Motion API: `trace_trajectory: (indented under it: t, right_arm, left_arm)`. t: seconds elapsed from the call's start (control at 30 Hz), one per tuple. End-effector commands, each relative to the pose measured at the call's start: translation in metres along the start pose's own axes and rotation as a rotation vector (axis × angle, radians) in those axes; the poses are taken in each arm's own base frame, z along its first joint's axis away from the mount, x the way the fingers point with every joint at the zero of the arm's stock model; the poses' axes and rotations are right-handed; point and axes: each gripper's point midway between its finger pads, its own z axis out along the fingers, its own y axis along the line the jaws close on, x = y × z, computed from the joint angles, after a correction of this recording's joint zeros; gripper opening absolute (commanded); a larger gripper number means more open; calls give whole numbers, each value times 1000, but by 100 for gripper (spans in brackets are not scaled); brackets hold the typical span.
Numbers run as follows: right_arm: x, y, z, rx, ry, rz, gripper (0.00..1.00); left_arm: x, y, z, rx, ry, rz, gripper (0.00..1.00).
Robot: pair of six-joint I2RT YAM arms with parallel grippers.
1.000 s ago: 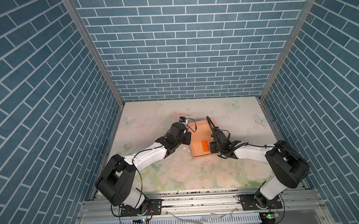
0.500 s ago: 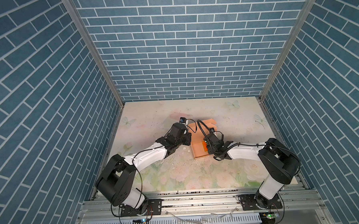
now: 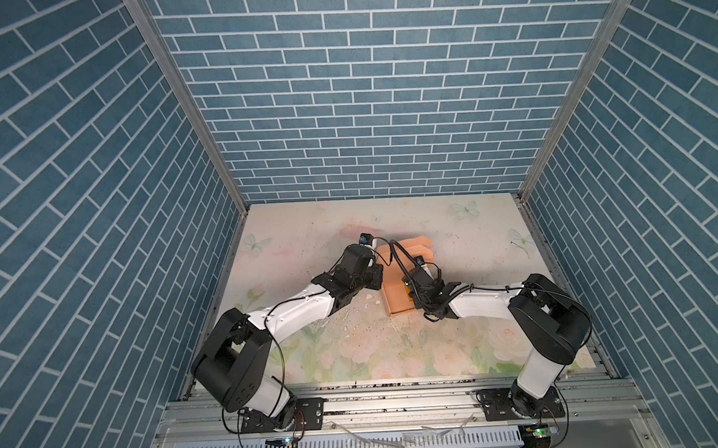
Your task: Fold the paper box
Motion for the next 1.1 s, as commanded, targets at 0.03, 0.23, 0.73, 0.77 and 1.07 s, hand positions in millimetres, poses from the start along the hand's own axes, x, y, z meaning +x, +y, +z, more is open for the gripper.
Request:
trace_trajectory:
  t: [0.03, 0.23, 0.73, 0.77, 1.07]
  right_arm:
    - [25, -6, 2, -21, 47, -39, 0]
    - [9, -8, -20, -131, -66, 58, 10]
    - [-34, -19, -77, -274, -260, 185, 41]
    - [-35, -21, -80, -276, -269, 190, 41]
    - [-20, -31, -75, -375, -204, 265, 42]
  left_arm:
    - [-8, 2, -1, -15, -19, -7, 0]
    - [-6, 0, -4, 14, -65, -2, 0]
    - [-1, -6, -8, 62, -107, 35, 0]
    - [0, -5, -8, 61, -105, 35, 0]
    - [1, -8, -7, 73, -92, 43, 0]
